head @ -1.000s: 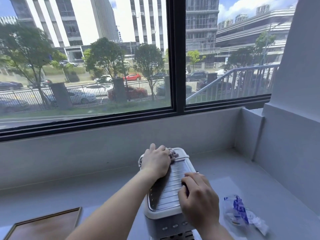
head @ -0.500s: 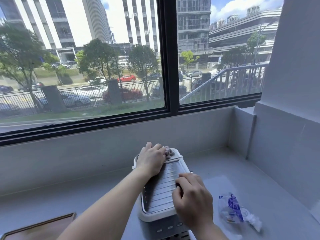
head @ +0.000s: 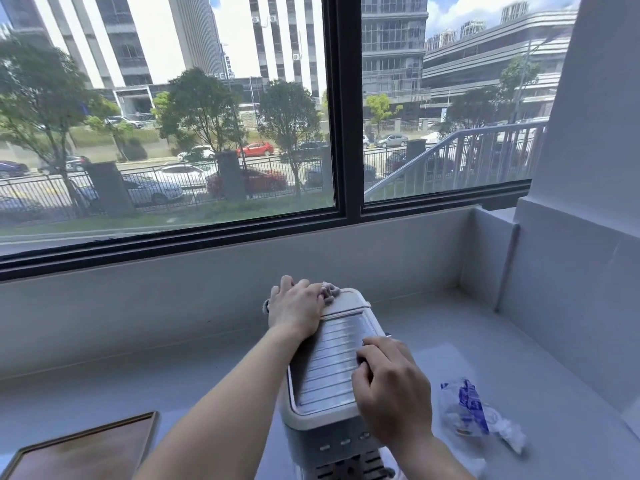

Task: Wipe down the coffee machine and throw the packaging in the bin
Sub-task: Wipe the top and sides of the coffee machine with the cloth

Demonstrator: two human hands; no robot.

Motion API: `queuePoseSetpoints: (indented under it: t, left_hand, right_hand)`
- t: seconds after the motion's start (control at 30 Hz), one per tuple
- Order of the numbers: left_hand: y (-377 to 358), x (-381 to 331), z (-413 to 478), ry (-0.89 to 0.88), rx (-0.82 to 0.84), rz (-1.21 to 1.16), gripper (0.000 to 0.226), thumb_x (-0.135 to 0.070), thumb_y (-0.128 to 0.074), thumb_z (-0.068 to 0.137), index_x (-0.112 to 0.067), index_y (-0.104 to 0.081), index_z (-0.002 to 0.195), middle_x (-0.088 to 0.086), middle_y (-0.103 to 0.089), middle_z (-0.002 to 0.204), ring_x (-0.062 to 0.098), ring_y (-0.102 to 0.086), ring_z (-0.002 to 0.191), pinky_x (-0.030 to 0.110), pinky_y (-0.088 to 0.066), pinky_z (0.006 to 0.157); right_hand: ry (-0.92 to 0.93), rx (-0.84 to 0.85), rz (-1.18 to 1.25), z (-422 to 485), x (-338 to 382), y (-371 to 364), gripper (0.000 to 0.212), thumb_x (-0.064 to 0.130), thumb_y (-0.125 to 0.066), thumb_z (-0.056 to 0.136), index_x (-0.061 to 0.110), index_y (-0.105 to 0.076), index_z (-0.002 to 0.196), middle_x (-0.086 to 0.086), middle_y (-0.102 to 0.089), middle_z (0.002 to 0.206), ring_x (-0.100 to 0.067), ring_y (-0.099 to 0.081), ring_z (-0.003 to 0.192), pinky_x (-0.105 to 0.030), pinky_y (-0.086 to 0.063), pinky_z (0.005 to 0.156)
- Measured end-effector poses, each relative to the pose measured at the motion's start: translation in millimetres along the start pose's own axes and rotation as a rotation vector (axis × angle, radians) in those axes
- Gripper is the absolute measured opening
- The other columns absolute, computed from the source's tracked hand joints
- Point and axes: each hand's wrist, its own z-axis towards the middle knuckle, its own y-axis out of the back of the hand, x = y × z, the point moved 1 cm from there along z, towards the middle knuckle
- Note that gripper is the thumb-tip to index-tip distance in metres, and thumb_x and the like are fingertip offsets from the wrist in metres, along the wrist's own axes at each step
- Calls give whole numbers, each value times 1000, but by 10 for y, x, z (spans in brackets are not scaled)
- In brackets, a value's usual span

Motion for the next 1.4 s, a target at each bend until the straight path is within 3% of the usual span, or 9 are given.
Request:
queuePoseSetpoints:
  t: [0.4, 0.57, 0.77, 0.9, 1.03, 1.1, 1.17, 1.3, 1.4]
  left_hand:
    - [87, 194, -1318, -8, -143, -397, 32, -53, -40, 94, -55, -55, 122, -48, -41, 126, 8, -30, 115, 29, -20, 92]
    - [234, 91, -1248, 77, -86, -489, 25, -38, -52, 99, -48, -63, 119, -33, -49, 132, 14, -31, 120, 38, -26, 106]
    - [199, -95, -2072, -42, -289, -530, 31, -51, -42, 97, -44, -62, 120, -35, -51, 128, 11, -35, 116, 34, -32, 102]
    - [91, -482, -2372, -91, -354, -335, 36, -36, -54, 96, -27, -59, 130, -11, -55, 137, 26, -49, 110, 37, -42, 90]
    - [193, -839, -2225, -122, -285, -88, 38, -25, -56, 85, -18, -60, 123, 4, -62, 124, 30, -54, 98, 40, -40, 80]
    - [339, -940, -2135, -81, -250, -133, 23, -30, -49, 90, -26, -60, 110, -4, -63, 111, 27, -53, 93, 40, -41, 75]
    - [431, -999, -2030, -17, -218, -290, 23, -36, -42, 94, -29, -58, 109, -8, -63, 108, 26, -50, 96, 42, -42, 81]
    - [579, -1047, -1865, 107, -3, -839, 35, -45, -45, 92, -33, -62, 121, -6, -59, 124, 21, -45, 118, 44, -35, 105]
    - [715, -1043, -1894, 325, 213, -1701, 35, -43, -51, 89, -26, -70, 113, 3, -69, 115, 23, -67, 103, 44, -57, 82]
  right_hand:
    - [21, -42, -4, -7, -44, -51, 19, 17, -52, 75, 22, -70, 80, 9, -70, 100, -17, -62, 97, -28, -50, 62]
    - [13, -40, 18, 3, -62, -79, 23, 19, -49, 79, 23, -71, 82, 7, -70, 102, -19, -60, 98, -29, -48, 64]
    - [-22, -24, 72, 10, -107, -99, 25, 22, -43, 87, 22, -67, 95, 6, -69, 102, -20, -58, 99, -26, -39, 69]
    - [-79, 47, 123, 43, -78, -48, 30, 33, -40, 88, 31, -67, 102, 12, -68, 109, -15, -55, 107, -28, -39, 74]
    - [-301, 284, 729, 130, -62, 140, 33, 45, -44, 94, 30, -73, 98, 10, -70, 108, -12, -62, 105, -36, -50, 87]
    - [-377, 315, 1084, 55, -46, 305, 38, 47, -50, 96, 19, -71, 110, -6, -68, 96, -11, -66, 75, -23, -55, 72]
    - [-330, 273, 1163, -106, -56, 400, 53, 57, -50, 90, 17, -66, 121, -9, -66, 98, -10, -65, 76, -16, -51, 71]
    - [-209, 138, 1035, -410, -83, 405, 60, 71, -46, 83, 40, -55, 134, 12, -37, 152, -1, -39, 138, -25, -38, 108]
    - [-140, 150, 895, -452, -55, 356, 83, 85, -53, 69, 48, -40, 142, 23, -14, 157, 8, -18, 144, -12, -33, 107]
